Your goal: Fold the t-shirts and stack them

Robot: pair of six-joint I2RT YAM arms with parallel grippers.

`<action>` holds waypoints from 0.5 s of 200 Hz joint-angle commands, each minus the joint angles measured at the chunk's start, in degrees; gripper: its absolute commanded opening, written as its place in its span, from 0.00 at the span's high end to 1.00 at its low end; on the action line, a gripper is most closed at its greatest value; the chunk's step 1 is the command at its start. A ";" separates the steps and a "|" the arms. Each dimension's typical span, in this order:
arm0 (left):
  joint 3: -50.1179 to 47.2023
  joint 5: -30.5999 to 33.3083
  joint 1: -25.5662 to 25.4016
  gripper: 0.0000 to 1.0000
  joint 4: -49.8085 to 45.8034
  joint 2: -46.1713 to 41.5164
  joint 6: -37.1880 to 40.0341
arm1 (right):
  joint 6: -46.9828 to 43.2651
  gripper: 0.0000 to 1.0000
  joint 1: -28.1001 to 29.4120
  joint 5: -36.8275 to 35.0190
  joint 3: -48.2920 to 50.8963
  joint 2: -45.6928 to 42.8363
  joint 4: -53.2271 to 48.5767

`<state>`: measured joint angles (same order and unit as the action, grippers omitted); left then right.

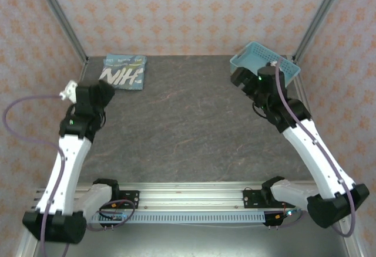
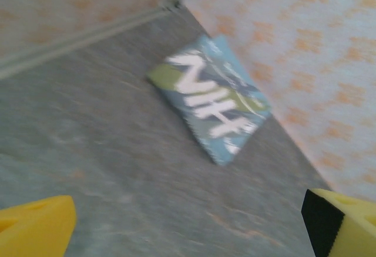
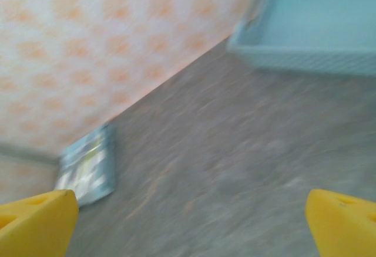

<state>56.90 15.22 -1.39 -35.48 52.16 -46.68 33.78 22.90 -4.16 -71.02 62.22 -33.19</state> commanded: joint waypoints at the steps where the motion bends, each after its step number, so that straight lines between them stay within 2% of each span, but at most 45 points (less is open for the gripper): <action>1: -15.01 16.38 -2.16 0.00 7.60 -8.90 10.97 | -12.07 0.01 -1.61 -20.32 11.28 -4.76 0.83; 16: -23.75 15.11 -2.56 0.00 15.02 -12.32 20.74 | -20.74 0.01 -2.09 -21.71 25.92 -9.65 17.81; 26: -27.86 11.06 -2.57 0.00 19.84 -12.86 26.42 | -24.07 0.01 -2.81 -21.42 34.47 -11.75 26.88; 42: -33.08 6.73 -2.57 0.00 26.66 -11.98 30.17 | -26.22 0.01 -4.29 -20.97 42.05 -11.48 33.02; 55: -35.55 4.95 -2.57 0.00 32.06 -9.17 33.26 | -26.21 0.01 -6.06 -19.83 44.74 -9.19 35.23; 63: -36.63 4.66 -2.48 0.00 35.49 -6.63 34.15 | -26.14 0.01 -7.61 -17.82 42.80 -7.62 32.21; 100: -35.74 0.88 -1.23 0.00 51.06 10.78 36.70 | -32.45 0.00 -11.25 -14.60 41.52 3.58 42.82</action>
<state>19.79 18.61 -3.27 -0.14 54.43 -15.68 6.85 13.82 -19.88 -27.55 60.53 -1.76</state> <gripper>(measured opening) 0.999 0.994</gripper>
